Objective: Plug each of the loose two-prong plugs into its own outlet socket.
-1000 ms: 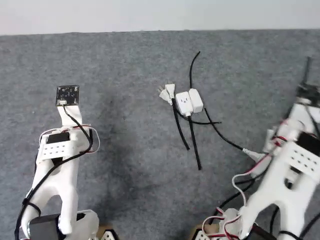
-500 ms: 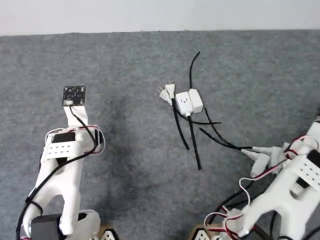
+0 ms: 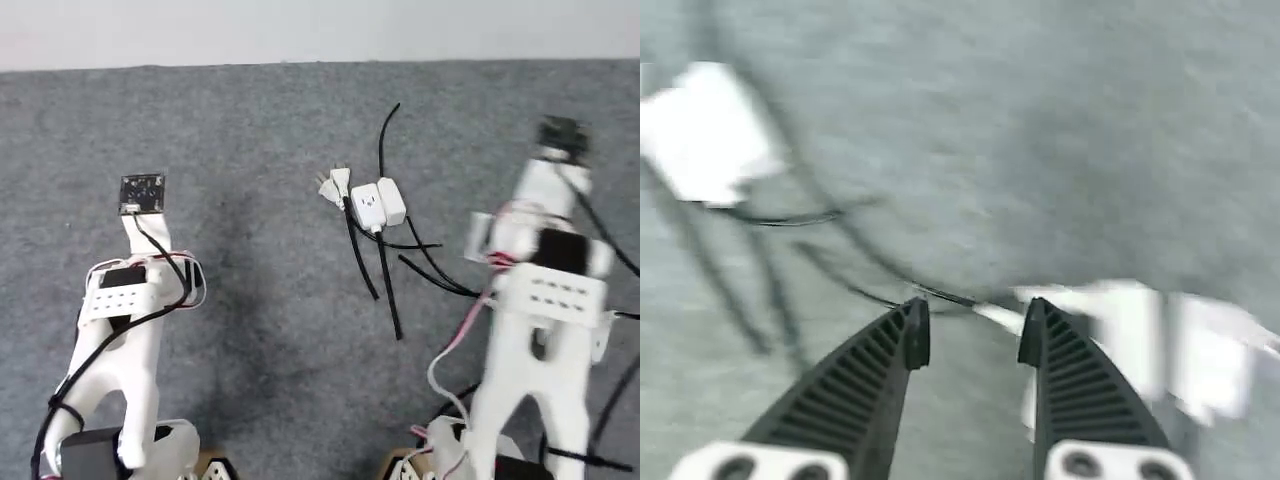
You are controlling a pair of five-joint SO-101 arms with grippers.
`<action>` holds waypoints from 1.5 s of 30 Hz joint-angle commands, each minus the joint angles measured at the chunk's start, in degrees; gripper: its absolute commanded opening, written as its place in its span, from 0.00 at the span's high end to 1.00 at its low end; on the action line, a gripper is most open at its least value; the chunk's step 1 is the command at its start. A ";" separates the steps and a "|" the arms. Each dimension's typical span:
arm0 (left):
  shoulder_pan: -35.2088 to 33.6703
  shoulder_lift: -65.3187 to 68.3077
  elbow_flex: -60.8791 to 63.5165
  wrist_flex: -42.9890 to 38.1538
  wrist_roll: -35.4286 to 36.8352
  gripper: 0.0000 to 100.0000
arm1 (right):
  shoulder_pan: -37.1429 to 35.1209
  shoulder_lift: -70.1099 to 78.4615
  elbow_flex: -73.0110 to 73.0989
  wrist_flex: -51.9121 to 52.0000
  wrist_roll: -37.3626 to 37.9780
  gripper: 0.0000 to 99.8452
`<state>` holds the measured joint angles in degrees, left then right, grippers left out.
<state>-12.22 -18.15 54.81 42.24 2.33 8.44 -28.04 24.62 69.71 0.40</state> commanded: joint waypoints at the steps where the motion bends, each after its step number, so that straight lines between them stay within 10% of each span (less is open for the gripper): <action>1: -0.62 -0.26 -0.57 -1.49 -0.62 0.83 | -10.07 1.71 -2.64 -7.25 -3.60 0.86; 16: -0.62 -0.18 -0.57 -1.49 -0.79 0.83 | -21.76 34.51 -9.85 -33.27 2.02 0.86; 32: -0.62 -0.18 0.22 -1.58 -0.88 0.83 | -17.19 65.27 -47.74 -14.11 4.48 0.86; 45: -0.62 -0.18 0.22 -1.58 -0.88 0.83 | -15.60 64.13 -50.55 -11.12 4.40 0.86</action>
<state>-12.40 -18.15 55.34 41.89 2.15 -9.32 38.51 -23.03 58.11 4.09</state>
